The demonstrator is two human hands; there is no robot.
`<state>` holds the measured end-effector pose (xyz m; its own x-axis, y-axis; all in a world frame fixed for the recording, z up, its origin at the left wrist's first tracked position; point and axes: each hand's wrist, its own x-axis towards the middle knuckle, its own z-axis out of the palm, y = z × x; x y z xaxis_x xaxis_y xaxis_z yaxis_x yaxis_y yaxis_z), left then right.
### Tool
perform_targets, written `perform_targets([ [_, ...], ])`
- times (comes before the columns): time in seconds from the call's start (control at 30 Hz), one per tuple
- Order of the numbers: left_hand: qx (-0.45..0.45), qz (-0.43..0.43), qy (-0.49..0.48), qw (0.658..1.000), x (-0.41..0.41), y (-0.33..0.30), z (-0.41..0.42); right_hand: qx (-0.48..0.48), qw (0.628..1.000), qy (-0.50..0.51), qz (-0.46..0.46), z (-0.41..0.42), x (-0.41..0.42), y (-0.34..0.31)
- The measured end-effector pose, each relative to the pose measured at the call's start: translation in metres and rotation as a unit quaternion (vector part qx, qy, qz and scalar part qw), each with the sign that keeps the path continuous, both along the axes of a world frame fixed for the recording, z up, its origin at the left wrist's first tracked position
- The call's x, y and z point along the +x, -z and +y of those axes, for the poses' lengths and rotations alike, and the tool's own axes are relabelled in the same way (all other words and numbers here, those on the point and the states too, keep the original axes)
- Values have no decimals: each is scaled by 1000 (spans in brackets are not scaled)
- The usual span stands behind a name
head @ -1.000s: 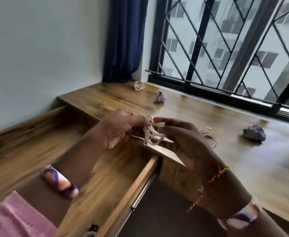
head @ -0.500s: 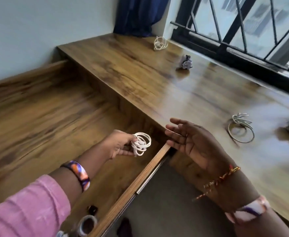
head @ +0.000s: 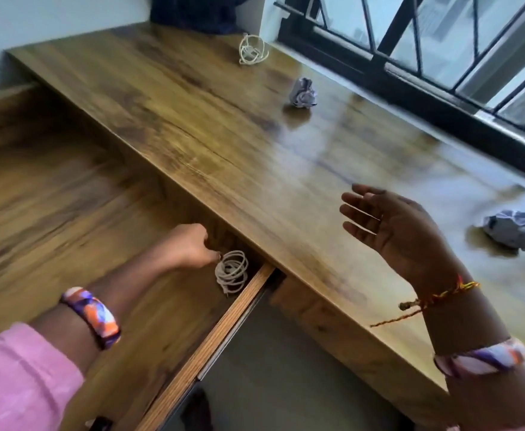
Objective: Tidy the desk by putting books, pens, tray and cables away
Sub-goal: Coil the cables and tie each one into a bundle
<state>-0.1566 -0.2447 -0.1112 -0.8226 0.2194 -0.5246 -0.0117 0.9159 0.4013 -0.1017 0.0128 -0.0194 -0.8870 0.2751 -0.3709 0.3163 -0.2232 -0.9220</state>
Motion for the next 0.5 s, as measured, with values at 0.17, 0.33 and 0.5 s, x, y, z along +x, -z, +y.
perform_targets([
  [0.17, 129, -114, 143, 975, -4, -77, 26, 436, 897, 62, 36, 55, 3, -1],
  [0.33, 198, -44, 218, 955, -10, -111, 91, 622, 772, -121, -51, 76, 22, 30],
  [0.5, 172, -25, 255, 951, -11, -108, 134, 673, 729, -108, -60, 75, 36, 39],
])
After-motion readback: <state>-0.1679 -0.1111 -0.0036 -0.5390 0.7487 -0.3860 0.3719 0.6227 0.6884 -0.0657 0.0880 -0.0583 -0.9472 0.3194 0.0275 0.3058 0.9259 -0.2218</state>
